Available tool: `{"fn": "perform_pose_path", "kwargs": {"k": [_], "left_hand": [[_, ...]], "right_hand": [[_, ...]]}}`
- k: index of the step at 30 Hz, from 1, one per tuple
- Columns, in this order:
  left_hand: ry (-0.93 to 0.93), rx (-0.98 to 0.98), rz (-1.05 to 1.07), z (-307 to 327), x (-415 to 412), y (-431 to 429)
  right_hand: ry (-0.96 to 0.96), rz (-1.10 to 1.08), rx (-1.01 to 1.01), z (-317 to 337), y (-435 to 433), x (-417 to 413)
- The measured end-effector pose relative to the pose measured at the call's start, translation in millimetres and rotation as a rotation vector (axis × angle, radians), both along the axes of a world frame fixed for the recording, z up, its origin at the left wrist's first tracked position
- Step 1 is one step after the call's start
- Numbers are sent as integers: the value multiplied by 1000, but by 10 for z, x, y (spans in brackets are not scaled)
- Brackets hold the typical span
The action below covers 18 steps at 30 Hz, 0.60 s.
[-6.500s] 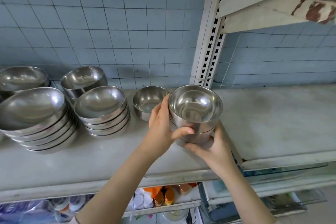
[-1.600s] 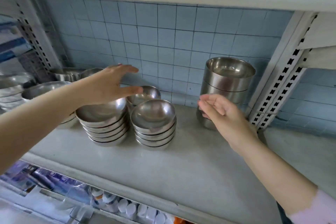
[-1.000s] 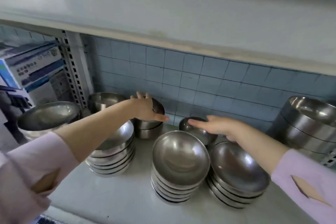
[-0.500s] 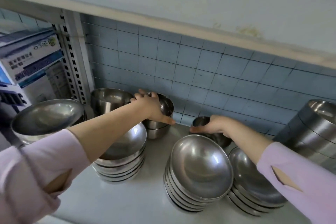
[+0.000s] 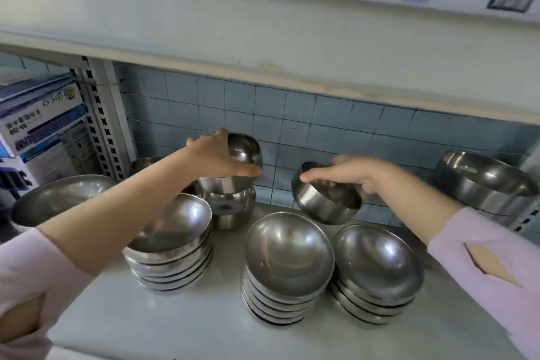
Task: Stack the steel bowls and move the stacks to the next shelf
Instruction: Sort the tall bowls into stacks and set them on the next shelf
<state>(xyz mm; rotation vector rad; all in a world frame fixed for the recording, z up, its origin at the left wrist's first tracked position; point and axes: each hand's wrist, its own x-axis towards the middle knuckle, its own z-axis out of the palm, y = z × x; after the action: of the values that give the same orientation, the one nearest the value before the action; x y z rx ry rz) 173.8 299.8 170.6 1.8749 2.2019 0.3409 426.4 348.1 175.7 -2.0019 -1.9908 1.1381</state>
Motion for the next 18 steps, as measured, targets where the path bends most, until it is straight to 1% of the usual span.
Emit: {"fn": "perform_pose_path", "kwargs": {"k": [4,7,11,14,16,18], "left_hand": [[-74,59,-61,228,268,-156],[-149,104,-151,345,662,-275],[-220,129,-249,407,1343,-466],[-206,134,-300,401,1840,-606],[-187,131,-319,366,2131,-705],[-149,122,-363,318,2395,-801]], "right_hand": [[16,151,192,369,-325,429],[22,259,239,521,-629,867],[12,325,174,516,-917,1560],[-31,339,123,343,-1029,2093],[-18,354,86,177,-1114,2381],[-59,377,100,-7,-1229,2578]]}}
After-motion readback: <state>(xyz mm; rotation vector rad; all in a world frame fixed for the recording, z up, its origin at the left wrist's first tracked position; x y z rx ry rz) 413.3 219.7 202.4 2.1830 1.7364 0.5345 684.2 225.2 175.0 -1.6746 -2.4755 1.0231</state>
